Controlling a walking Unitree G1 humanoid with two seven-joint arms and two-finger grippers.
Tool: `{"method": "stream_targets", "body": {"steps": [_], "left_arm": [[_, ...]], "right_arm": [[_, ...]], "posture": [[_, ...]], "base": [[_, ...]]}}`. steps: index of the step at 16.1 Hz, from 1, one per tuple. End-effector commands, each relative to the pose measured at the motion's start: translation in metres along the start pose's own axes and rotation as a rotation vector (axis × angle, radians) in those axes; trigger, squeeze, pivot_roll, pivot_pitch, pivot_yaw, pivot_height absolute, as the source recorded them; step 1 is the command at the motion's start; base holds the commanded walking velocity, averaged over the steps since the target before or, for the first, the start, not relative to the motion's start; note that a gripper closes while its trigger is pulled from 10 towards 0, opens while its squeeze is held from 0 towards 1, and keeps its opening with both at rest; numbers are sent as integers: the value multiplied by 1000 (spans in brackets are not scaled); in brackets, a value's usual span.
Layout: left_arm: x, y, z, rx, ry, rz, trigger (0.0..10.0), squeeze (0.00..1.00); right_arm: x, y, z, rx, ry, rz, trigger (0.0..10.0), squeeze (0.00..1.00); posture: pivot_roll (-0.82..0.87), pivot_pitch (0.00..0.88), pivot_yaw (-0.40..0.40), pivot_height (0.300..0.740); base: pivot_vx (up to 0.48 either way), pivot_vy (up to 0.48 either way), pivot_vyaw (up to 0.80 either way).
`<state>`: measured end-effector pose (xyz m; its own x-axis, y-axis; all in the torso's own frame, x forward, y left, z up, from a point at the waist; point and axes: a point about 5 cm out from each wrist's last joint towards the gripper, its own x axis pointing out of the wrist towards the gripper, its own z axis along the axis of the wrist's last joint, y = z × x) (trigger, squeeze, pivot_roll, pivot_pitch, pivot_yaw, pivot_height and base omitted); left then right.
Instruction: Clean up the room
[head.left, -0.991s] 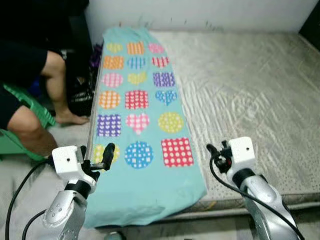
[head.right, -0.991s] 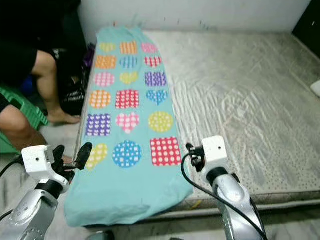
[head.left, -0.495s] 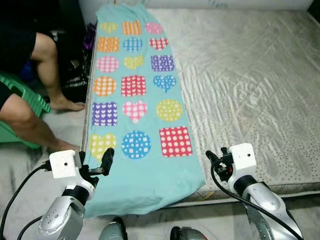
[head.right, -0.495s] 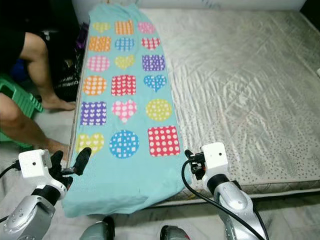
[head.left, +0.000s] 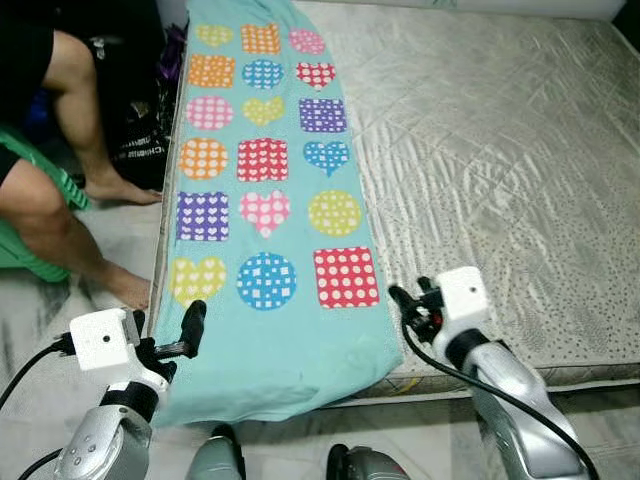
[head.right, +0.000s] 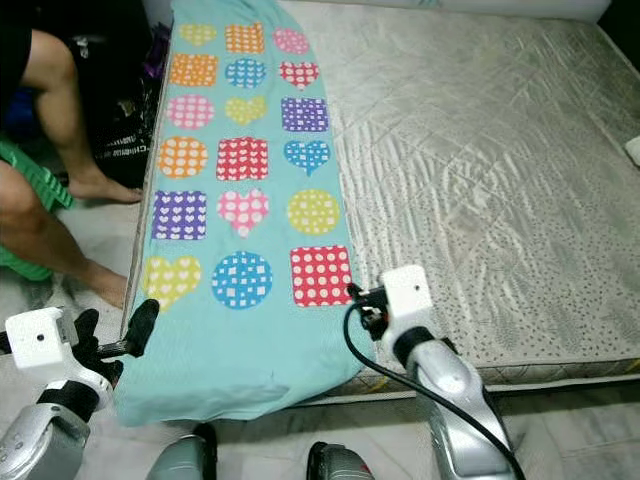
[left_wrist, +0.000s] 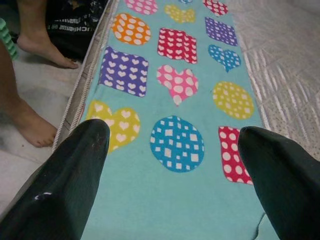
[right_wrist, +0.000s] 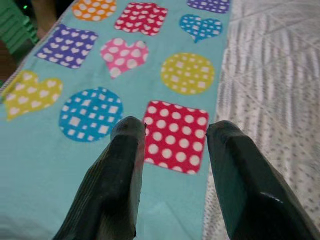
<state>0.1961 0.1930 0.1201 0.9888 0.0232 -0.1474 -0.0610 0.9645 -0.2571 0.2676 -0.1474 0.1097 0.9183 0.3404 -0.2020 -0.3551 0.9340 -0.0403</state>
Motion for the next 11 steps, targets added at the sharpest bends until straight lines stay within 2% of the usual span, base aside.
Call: {"method": "stream_targets", "body": {"steps": [1, 7, 11], "left_arm": [[-3, 3, 1, 8, -4, 28, 10000, 0], [7, 0, 0, 7, -5, -2, 10000, 0], [11, -5, -2, -4, -1, -17, 10000, 0]], "right_arm": [[-2, -3, -7, -2, 25, -5, 10000, 0], [-4, -9, -7, -18, 16, -30, 10000, 0], [-6, -13, -7, -32, 15, -37, 10000, 0]], "posture": [[46, 242, -111, 740], [8, 238, -88, 736], [-7, 239, -85, 686]], "base": [[0, 0, 0], [0, 0, 0], [0, 0, 0]]}}
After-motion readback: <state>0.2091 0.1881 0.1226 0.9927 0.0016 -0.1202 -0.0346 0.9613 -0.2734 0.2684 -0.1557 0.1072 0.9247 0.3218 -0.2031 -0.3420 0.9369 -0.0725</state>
